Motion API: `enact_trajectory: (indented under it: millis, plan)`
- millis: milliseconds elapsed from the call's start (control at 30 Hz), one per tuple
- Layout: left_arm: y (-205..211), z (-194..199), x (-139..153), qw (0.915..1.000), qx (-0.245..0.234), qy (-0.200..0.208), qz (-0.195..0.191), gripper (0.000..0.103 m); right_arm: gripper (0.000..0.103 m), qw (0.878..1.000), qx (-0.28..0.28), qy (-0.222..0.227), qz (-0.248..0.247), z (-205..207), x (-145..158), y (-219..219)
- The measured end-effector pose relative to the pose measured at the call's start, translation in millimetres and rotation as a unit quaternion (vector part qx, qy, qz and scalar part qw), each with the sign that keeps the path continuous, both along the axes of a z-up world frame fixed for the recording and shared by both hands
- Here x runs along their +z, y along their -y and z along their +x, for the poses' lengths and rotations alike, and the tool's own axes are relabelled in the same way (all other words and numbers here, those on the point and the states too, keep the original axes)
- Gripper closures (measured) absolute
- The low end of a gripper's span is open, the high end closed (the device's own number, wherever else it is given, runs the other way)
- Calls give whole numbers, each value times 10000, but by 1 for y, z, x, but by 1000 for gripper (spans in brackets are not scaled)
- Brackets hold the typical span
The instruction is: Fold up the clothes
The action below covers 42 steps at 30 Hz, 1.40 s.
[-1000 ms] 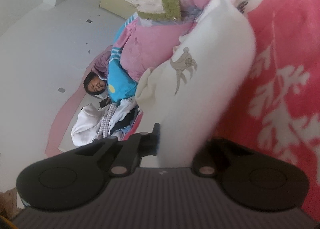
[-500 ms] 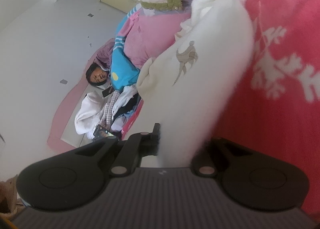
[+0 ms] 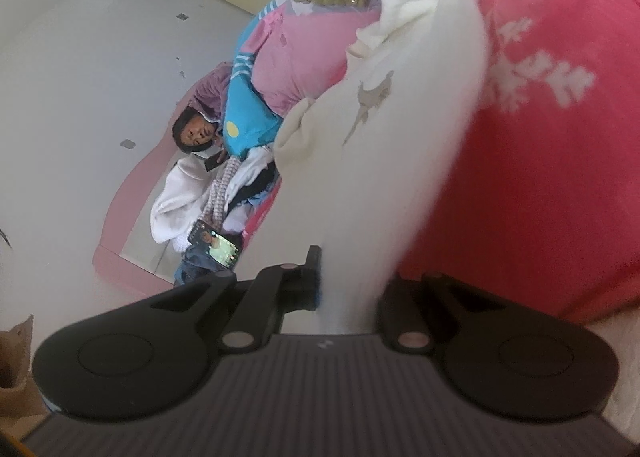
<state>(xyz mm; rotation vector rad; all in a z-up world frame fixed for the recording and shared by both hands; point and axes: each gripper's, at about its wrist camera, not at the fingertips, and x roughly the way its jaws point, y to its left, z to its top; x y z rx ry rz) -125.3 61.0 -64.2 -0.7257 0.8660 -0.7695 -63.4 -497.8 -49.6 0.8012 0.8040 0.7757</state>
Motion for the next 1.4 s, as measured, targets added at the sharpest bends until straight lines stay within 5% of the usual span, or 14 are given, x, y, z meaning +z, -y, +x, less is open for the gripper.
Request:
enact_trajectory:
  millis: [300, 467, 633, 800, 967, 1100, 1267, 1400]
  plan:
    - [-4, -13, 0, 9977, -380, -166, 538, 47, 82, 9894, 16, -493, -1363, -16, -10, -4]
    - [-40, -28, 22, 9972, -117, -20, 732, 42, 50, 9680, -82, -154, -2502, -43, 18, 5]
    - [-81, -6, 51, 9924, 788, 396, 860, 36, 49, 9588, -858, 544, -2654, -45, 62, 22]
    - [-80, 57, 70, 9833, 1170, 817, 1132, 36, 49, 9504, -1178, 1080, -2669, 13, 97, -9]
    - [-35, 131, 68, 9711, 1236, 1059, 1747, 36, 49, 9444, -526, 1266, -2987, 90, 107, -105]
    - [0, 190, 50, 9608, 1387, 1033, 2165, 41, 52, 9334, -90, 1365, -3318, 153, 100, -179]
    - [27, 243, 23, 9408, 1704, 1088, 2721, 54, 63, 9140, -238, 1253, -3851, 230, 71, -228]
    - [25, 244, 18, 9420, 1752, 1071, 2656, 55, 70, 9057, -548, 797, -4128, 292, 40, -222]
